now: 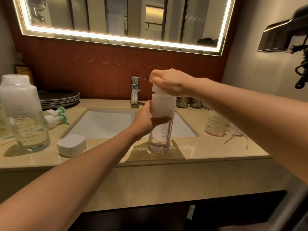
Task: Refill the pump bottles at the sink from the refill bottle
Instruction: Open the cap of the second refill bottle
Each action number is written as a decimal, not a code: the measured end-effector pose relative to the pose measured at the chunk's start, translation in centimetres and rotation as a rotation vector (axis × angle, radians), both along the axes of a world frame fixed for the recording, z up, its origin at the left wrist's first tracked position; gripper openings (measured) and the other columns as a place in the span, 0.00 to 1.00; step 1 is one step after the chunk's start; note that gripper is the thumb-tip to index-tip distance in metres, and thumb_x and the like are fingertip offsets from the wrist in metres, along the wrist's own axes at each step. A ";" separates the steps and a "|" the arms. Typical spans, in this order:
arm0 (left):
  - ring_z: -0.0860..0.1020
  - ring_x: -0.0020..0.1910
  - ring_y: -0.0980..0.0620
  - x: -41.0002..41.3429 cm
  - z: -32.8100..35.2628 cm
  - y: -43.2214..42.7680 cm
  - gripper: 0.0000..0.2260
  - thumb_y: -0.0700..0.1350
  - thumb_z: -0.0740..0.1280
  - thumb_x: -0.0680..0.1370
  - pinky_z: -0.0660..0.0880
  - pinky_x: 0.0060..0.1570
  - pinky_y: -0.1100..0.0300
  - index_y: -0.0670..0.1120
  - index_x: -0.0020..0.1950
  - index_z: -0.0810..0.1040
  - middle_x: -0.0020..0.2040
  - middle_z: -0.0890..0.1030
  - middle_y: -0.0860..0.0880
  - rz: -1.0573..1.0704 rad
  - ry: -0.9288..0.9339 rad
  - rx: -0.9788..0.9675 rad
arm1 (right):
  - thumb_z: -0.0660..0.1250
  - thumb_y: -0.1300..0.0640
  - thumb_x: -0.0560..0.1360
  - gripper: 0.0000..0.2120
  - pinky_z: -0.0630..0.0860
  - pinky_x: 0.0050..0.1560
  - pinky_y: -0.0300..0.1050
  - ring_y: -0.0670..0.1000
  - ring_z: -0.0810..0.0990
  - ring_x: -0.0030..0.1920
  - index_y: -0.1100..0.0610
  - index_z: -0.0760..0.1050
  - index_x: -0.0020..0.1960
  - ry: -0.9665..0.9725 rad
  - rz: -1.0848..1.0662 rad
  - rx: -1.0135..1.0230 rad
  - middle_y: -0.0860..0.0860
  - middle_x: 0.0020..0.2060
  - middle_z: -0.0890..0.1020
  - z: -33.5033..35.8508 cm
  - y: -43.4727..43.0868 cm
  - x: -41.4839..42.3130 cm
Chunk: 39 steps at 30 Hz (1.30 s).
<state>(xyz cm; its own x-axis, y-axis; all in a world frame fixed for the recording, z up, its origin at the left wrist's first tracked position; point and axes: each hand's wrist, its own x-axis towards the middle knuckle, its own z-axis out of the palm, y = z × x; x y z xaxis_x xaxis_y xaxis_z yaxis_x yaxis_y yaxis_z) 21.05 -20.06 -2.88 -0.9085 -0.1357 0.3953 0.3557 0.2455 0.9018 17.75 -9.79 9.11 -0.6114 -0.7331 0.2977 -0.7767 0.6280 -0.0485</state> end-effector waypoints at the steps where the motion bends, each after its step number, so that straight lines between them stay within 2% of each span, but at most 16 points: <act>1: 0.73 0.51 0.58 0.1 0.0 0.0 0.29 0.43 0.75 0.69 0.73 0.39 0.67 0.49 0.65 0.65 0.53 0.73 0.54 -0.013 0.001 0.021 | 0.47 0.47 0.81 0.20 0.70 0.56 0.48 0.55 0.73 0.58 0.55 0.64 0.68 0.000 0.007 -0.009 0.56 0.64 0.73 0.0 -0.2 0.2; 4: 0.72 0.53 0.55 0.1 0.0 0.0 0.30 0.44 0.74 0.69 0.74 0.39 0.66 0.48 0.66 0.64 0.55 0.73 0.52 -0.006 0.010 0.009 | 0.44 0.37 0.79 0.29 0.72 0.51 0.47 0.56 0.74 0.61 0.52 0.58 0.73 0.191 -0.080 -0.039 0.56 0.67 0.71 -0.2 -0.9 0.2; 7: 0.72 0.55 0.53 -0.2 -0.1 0.1 0.28 0.42 0.75 0.68 0.73 0.42 0.64 0.51 0.63 0.66 0.56 0.73 0.52 0.015 0.003 0.001 | 0.42 0.30 0.74 0.37 0.69 0.33 0.40 0.52 0.77 0.42 0.55 0.67 0.67 0.421 -0.305 0.058 0.54 0.46 0.77 -0.2 -1.2 0.2; 8: 0.72 0.57 0.51 -0.3 -0.2 0.0 0.28 0.41 0.75 0.68 0.73 0.46 0.63 0.51 0.63 0.66 0.57 0.74 0.51 0.019 -0.009 0.019 | 0.43 0.31 0.75 0.36 0.67 0.31 0.39 0.50 0.74 0.36 0.57 0.71 0.63 0.439 -0.347 0.091 0.52 0.38 0.75 -0.3 -1.2 0.2; 10: 0.71 0.59 0.50 -0.3 -0.2 0.0 0.27 0.41 0.75 0.69 0.73 0.50 0.60 0.50 0.63 0.66 0.57 0.73 0.51 0.029 -0.025 0.034 | 0.46 0.36 0.78 0.29 0.66 0.30 0.39 0.48 0.70 0.33 0.58 0.71 0.60 0.423 -0.343 0.086 0.51 0.36 0.73 -0.4 -0.9 -0.1; 13: 0.71 0.55 0.53 -0.2 -0.3 0.0 0.25 0.42 0.74 0.69 0.73 0.45 0.64 0.52 0.61 0.66 0.54 0.73 0.54 0.011 0.002 0.012 | 0.50 0.44 0.80 0.21 0.70 0.38 0.42 0.50 0.73 0.41 0.58 0.67 0.64 0.177 -0.152 0.005 0.55 0.49 0.77 -0.4 -0.7 -0.4; 15: 0.72 0.53 0.55 -0.1 -0.3 0.0 0.26 0.43 0.74 0.69 0.73 0.41 0.66 0.52 0.62 0.65 0.52 0.73 0.55 -0.001 0.012 0.006 | 0.52 0.47 0.80 0.19 0.72 0.54 0.48 0.52 0.73 0.52 0.56 0.64 0.66 -0.057 -0.082 -0.018 0.56 0.60 0.75 -0.2 -0.9 -0.4; 17: 0.72 0.54 0.54 -0.1 -0.3 0.0 0.29 0.44 0.74 0.69 0.73 0.46 0.65 0.50 0.65 0.65 0.54 0.73 0.55 0.010 0.018 -0.002 | 0.52 0.43 0.79 0.22 0.62 0.67 0.61 0.55 0.70 0.62 0.53 0.63 0.69 -0.105 -0.107 0.019 0.54 0.66 0.71 0.0 -1.3 -0.4; 19: 0.71 0.56 0.53 -0.2 -0.3 0.0 0.31 0.44 0.74 0.69 0.71 0.50 0.62 0.49 0.67 0.63 0.56 0.73 0.53 0.027 0.021 -0.028 | 0.50 0.33 0.76 0.31 0.59 0.69 0.64 0.57 0.67 0.68 0.51 0.60 0.72 -0.032 -0.160 0.031 0.53 0.70 0.68 0.0 -1.6 -0.2; 22: 0.72 0.58 0.51 -0.3 -0.4 0.0 0.28 0.43 0.75 0.69 0.73 0.47 0.64 0.51 0.64 0.65 0.57 0.73 0.52 0.018 0.010 -0.012 | 0.45 0.26 0.71 0.41 0.75 0.50 0.49 0.57 0.75 0.60 0.53 0.62 0.72 0.227 -0.299 0.054 0.55 0.64 0.74 0.1 -1.4 0.0; 24: 0.72 0.60 0.48 -0.4 -0.5 -0.1 0.27 0.41 0.75 0.69 0.75 0.50 0.59 0.52 0.62 0.65 0.58 0.73 0.50 0.006 -0.013 0.038 | 0.42 0.28 0.73 0.39 0.69 0.35 0.39 0.53 0.77 0.46 0.55 0.69 0.66 0.342 -0.357 0.137 0.54 0.47 0.78 -0.1 -1.2 -0.1; 26: 0.72 0.59 0.49 -0.4 -0.5 -0.1 0.28 0.40 0.74 0.69 0.75 0.49 0.60 0.50 0.64 0.66 0.57 0.73 0.50 0.017 -0.018 0.042 | 0.42 0.34 0.78 0.32 0.65 0.33 0.39 0.51 0.76 0.40 0.55 0.70 0.64 0.355 -0.319 0.169 0.53 0.40 0.76 -0.4 -1.0 -0.4; 31: 0.71 0.54 0.53 -0.3 -0.4 0.0 0.27 0.44 0.75 0.69 0.72 0.43 0.65 0.51 0.62 0.66 0.53 0.73 0.54 0.026 0.011 -0.007 | 0.45 0.48 0.82 0.22 0.67 0.56 0.44 0.53 0.71 0.57 0.58 0.66 0.68 -0.049 -0.055 0.004 0.57 0.63 0.73 0.2 -0.2 0.0; 33: 0.72 0.56 0.52 -0.3 -0.5 0.0 0.29 0.45 0.75 0.68 0.74 0.48 0.60 0.50 0.65 0.65 0.55 0.73 0.53 0.020 0.004 0.007 | 0.44 0.44 0.81 0.25 0.66 0.65 0.52 0.56 0.70 0.64 0.55 0.63 0.71 0.014 -0.075 0.014 0.56 0.68 0.70 0.2 -0.5 0.2; 36: 0.72 0.57 0.51 -0.3 -0.6 0.0 0.30 0.44 0.75 0.68 0.73 0.45 0.64 0.50 0.65 0.65 0.57 0.74 0.51 0.012 0.013 0.004 | 0.41 0.31 0.75 0.36 0.75 0.52 0.49 0.57 0.75 0.59 0.53 0.62 0.72 0.276 -0.265 0.088 0.56 0.64 0.74 0.0 -1.3 0.3; 39: 0.72 0.58 0.50 -0.4 -0.6 -0.1 0.28 0.41 0.75 0.69 0.73 0.44 0.65 0.51 0.64 0.65 0.57 0.74 0.51 0.006 -0.007 0.040 | 0.42 0.27 0.72 0.40 0.68 0.31 0.39 0.50 0.75 0.35 0.57 0.76 0.58 0.452 -0.379 0.158 0.51 0.40 0.78 -0.4 -1.7 0.2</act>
<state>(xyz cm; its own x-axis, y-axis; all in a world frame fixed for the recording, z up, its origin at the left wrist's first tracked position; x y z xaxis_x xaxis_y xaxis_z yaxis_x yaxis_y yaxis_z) 20.68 -20.12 -3.50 -0.9101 -0.1571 0.3834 0.3483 0.2112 0.9133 17.98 -11.45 8.73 -0.6772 -0.5454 0.4940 -0.4194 0.8377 0.3499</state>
